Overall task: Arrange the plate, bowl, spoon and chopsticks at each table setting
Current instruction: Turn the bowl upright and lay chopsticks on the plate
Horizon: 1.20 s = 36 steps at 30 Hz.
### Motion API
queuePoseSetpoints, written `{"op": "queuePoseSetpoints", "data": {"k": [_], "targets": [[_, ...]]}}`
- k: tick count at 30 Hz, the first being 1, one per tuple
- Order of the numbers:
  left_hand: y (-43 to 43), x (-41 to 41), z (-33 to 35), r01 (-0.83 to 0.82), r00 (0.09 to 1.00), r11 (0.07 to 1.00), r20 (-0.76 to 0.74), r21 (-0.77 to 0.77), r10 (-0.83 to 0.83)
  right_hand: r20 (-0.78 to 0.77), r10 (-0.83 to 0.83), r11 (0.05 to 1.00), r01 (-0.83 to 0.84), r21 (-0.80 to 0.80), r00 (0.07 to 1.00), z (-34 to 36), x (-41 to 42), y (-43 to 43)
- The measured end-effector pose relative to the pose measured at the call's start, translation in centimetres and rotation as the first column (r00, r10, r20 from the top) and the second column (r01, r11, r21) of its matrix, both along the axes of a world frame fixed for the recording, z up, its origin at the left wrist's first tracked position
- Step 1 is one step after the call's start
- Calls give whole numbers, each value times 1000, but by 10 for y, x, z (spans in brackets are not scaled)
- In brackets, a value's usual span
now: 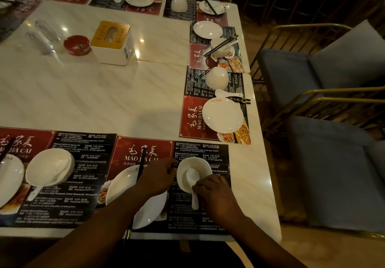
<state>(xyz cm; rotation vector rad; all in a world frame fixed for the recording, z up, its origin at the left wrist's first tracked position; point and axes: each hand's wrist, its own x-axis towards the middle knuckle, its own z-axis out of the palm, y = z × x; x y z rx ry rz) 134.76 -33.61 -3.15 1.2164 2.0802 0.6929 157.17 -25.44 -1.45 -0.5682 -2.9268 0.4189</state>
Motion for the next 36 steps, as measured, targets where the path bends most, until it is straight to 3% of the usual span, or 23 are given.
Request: {"op": "queuePoseSetpoints", "data": {"k": [4,7,11,15,24,36], "targets": [[0,-1,2,0,1000,1000,15,-17,0,-4,-21,999,20,-30,1000,2,6,-1],[1,-2,4,-8,1000,1000,14,-17,8,-69,-219,965,206,-163,973,0,12,-2],[3,-1,7,-21,1000,1000,11,1,21,-63,-596,750,527,-401,801,-3,11,1],[3,0,10,0,1000,1000,-14,8,1,71,-665,607,594,-528,743,-6,2,11],[4,2,16,-10,1000,1000,-11,15,10,47,-601,706,557,-437,798,-8,1,14],[3,4,21,-27,1000,1000,12,6,27,64,-588,720,558,-412,806,-8,-1,18]]}}
